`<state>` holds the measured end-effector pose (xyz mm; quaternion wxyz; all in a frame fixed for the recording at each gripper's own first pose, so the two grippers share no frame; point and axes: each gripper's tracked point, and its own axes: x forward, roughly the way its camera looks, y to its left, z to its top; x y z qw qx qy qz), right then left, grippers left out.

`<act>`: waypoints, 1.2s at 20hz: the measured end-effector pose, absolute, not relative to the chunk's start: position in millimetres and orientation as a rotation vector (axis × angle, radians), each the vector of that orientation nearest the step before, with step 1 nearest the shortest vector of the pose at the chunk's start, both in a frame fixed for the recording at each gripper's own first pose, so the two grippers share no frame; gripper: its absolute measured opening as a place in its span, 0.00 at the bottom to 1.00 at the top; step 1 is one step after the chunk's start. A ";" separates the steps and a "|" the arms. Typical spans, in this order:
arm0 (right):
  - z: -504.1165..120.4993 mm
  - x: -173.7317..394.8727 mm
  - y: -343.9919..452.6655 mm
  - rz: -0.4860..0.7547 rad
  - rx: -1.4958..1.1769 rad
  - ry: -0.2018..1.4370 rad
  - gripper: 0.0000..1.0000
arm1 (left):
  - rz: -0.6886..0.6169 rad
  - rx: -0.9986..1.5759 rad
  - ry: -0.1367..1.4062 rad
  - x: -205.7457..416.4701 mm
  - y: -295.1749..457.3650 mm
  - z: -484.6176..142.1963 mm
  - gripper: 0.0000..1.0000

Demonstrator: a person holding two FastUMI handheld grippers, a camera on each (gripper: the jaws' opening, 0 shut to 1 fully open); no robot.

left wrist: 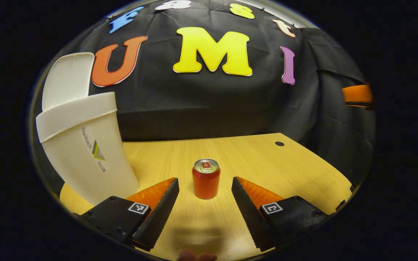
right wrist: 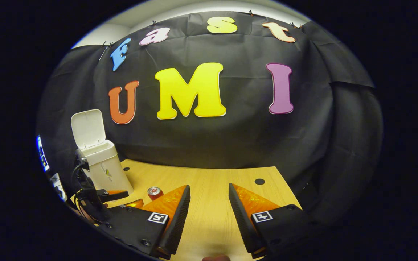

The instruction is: Press the lid of the desktop garbage bin to open it, pick up the crumpled paper on the desktop and throw it into the bin, then pick up the pop can on the desktop and drop it into the bin, and finally close the garbage bin lid.

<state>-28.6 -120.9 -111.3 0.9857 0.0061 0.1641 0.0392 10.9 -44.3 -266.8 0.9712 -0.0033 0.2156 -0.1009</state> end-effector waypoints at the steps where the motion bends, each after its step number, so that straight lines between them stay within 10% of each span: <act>1: -114.9 -30.4 -125.4 0.068 0.002 0.343 0.69 | -0.197 -0.008 0.451 17.2 -45.1 -276.6 0.97; 24: -149.0 -42.9 -140.0 0.035 -0.008 0.479 0.69 | -0.232 0.018 0.620 78.3 -64.2 -376.4 0.96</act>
